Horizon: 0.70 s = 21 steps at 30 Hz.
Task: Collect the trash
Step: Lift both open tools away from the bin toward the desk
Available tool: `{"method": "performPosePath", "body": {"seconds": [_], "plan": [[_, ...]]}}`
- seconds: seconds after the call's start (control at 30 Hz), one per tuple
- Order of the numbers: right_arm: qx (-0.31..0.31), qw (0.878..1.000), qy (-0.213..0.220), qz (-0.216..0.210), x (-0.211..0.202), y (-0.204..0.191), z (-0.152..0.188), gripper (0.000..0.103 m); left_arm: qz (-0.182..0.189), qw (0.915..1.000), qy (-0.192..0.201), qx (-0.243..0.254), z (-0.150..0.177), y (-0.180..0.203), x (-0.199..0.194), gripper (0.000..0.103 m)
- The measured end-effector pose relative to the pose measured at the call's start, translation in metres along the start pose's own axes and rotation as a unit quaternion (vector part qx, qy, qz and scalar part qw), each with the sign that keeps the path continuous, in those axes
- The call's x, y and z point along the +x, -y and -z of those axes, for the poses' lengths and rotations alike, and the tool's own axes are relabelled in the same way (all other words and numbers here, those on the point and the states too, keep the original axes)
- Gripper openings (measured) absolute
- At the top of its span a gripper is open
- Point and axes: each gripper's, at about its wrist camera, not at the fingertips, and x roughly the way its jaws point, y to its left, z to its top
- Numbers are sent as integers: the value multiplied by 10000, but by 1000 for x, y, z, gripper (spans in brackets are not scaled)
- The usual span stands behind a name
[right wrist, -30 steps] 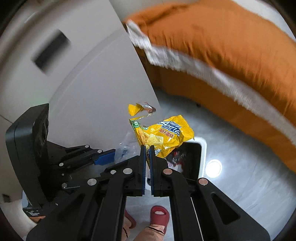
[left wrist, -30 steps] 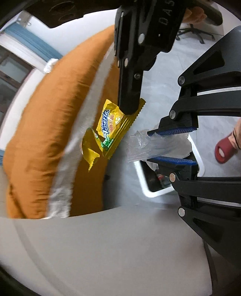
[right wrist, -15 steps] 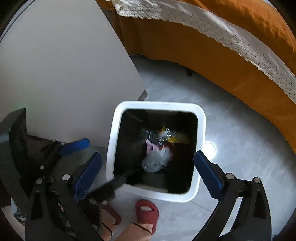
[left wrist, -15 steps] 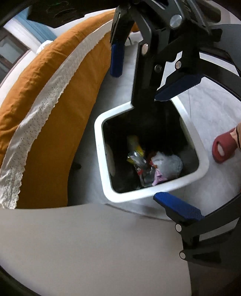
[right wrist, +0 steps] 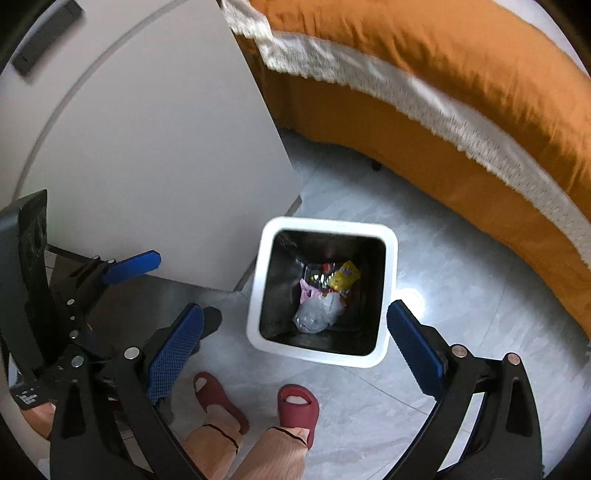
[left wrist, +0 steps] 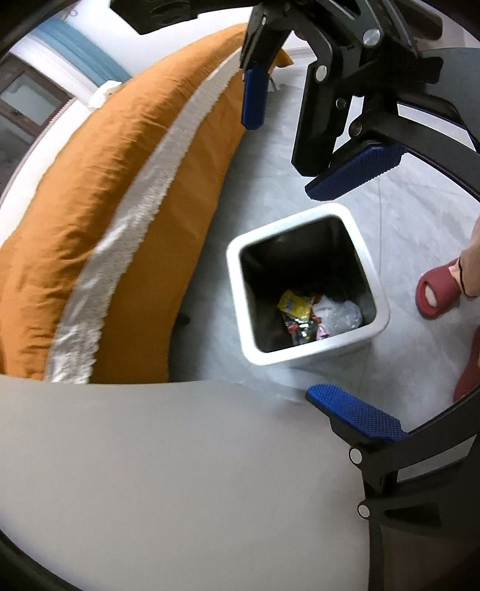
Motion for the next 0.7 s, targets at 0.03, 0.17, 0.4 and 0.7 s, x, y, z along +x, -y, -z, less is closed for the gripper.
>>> {"method": "performPosePath", "body": {"seconds": [0.03, 0.17, 0.4, 0.7], "plan": [[5, 10000, 74, -9, -12, -3, -2, 99, -16, 10000, 60, -10, -3, 1, -12, 98], [19, 9993, 381, -36, -55, -15, -10, 99, -43, 9995, 306, -68, -12, 10, -62, 98], [-206, 9962, 834, -174, -132, -46, -35, 99, -300, 9961, 825, 104, -24, 39, -156, 98], [-748, 9832, 1608, -427, -231, -95, -55, 99, -531, 9851, 1632, -74, -35, 54, -269, 98]]}}
